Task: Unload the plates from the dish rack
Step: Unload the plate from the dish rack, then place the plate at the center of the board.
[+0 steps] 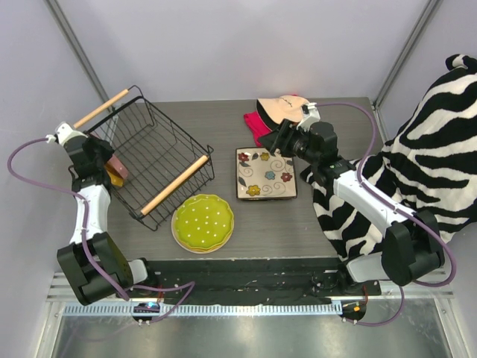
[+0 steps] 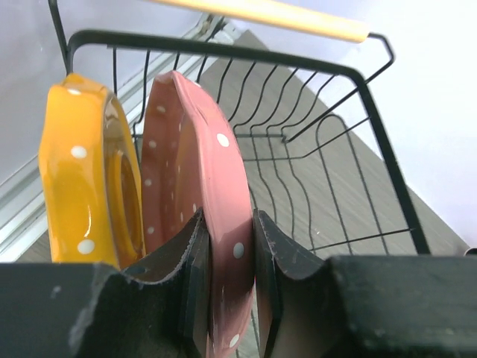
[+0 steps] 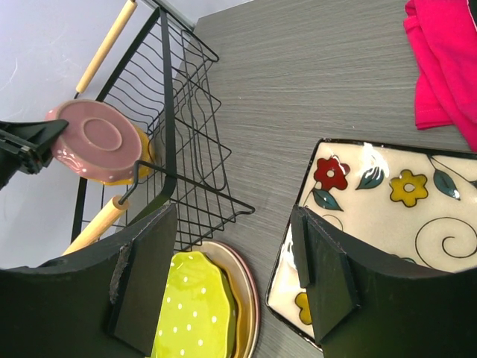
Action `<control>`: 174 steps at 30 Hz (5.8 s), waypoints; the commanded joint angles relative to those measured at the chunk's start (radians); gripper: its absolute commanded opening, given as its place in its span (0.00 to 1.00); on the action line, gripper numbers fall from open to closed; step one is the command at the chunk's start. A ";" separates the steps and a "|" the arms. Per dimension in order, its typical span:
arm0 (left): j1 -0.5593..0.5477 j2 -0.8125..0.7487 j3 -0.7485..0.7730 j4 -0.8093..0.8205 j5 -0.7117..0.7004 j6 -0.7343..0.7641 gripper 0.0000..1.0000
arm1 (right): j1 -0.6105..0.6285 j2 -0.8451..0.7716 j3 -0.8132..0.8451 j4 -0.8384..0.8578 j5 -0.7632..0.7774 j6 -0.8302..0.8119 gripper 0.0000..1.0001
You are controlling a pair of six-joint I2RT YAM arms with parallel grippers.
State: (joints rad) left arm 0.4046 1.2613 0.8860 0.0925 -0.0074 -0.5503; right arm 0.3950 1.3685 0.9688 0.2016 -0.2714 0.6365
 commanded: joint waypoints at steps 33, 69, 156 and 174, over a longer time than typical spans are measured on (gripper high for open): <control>-0.366 -0.250 0.088 0.162 0.175 0.312 0.00 | -0.005 -0.110 0.009 0.042 0.002 0.060 0.72; -1.095 -0.358 -0.004 0.009 0.034 0.793 0.00 | 0.300 0.244 0.260 0.291 -0.091 0.454 0.82; -0.256 -0.063 0.168 -0.007 0.629 -0.122 0.99 | 0.186 0.261 0.154 0.625 -0.126 0.537 0.01; -0.279 -0.025 0.093 -0.120 0.711 -0.086 0.89 | 0.162 0.257 0.128 0.579 -0.124 0.509 0.01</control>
State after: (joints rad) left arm 0.1448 1.2205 0.9943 -0.0456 0.6319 -0.6224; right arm 0.5644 1.6585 1.0828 0.6361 -0.3996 1.1568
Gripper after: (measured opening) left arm 0.930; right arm 0.377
